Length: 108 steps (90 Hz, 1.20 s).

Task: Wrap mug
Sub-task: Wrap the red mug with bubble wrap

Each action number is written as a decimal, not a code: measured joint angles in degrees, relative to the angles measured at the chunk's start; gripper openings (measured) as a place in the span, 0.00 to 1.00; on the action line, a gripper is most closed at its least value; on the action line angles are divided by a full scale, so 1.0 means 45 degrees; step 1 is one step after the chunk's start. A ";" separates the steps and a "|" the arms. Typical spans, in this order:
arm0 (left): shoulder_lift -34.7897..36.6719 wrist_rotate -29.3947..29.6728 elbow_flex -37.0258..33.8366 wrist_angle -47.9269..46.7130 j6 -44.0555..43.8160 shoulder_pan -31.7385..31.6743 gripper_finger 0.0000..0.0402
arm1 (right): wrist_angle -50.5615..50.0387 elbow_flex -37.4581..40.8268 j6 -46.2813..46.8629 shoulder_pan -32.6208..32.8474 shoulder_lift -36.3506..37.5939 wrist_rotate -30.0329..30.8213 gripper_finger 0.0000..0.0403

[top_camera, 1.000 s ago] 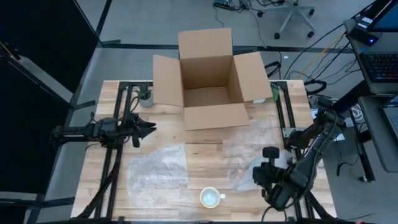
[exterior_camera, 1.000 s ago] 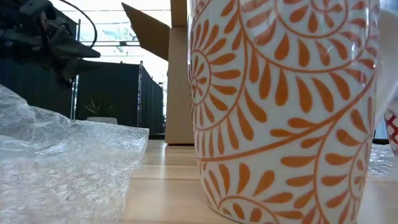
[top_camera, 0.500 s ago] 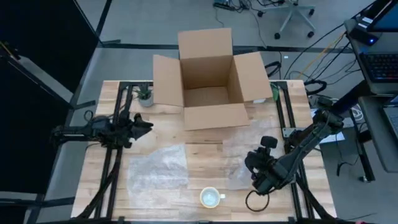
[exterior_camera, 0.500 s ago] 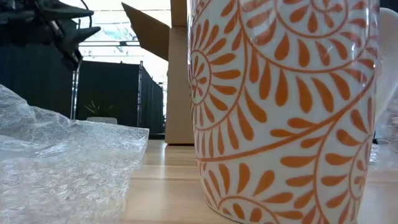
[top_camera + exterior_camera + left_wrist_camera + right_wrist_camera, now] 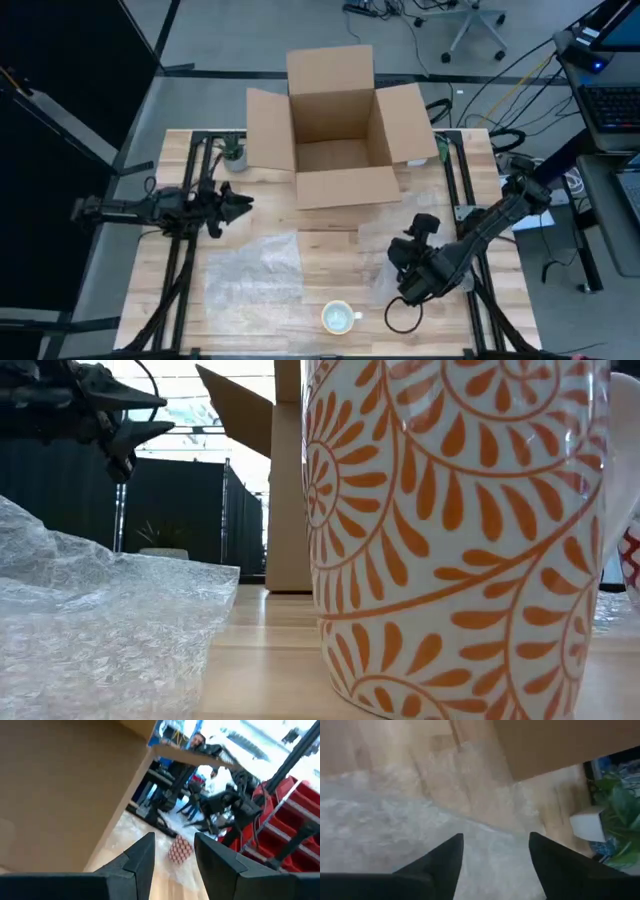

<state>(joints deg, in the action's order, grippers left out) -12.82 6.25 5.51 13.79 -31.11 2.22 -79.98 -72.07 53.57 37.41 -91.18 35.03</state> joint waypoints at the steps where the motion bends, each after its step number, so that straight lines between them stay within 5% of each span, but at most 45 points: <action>1: -0.0108 0.0003 0.0079 0.0091 0.0002 0.0038 0.32 | 0.0051 0.0000 -0.0082 -0.0039 0.0000 -0.0002 0.54; 21: -0.3178 0.0702 0.2628 0.0093 0.1073 0.1193 0.32 | 0.0471 -0.0005 -0.1449 -0.0507 0.0000 -0.0100 0.53; 58: -0.9554 0.1344 0.8200 -0.1952 0.3122 0.4164 0.32 | 0.0107 -0.0005 -0.0512 -0.0467 0.0000 0.0228 0.54; 87: -1.3151 0.2010 0.8827 -0.0575 0.2839 0.5790 0.32 | 0.0095 -0.0005 -0.0390 -0.0462 0.0000 0.0219 0.54; 108: -1.6664 0.2990 0.8827 0.4171 0.4625 0.5629 0.32 | 0.0090 -0.0005 -0.0451 -0.0457 0.0000 0.0211 0.54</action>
<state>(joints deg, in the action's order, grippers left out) -87.81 19.70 45.23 32.56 -10.30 27.55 -79.57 -72.10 51.54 35.36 -91.18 35.98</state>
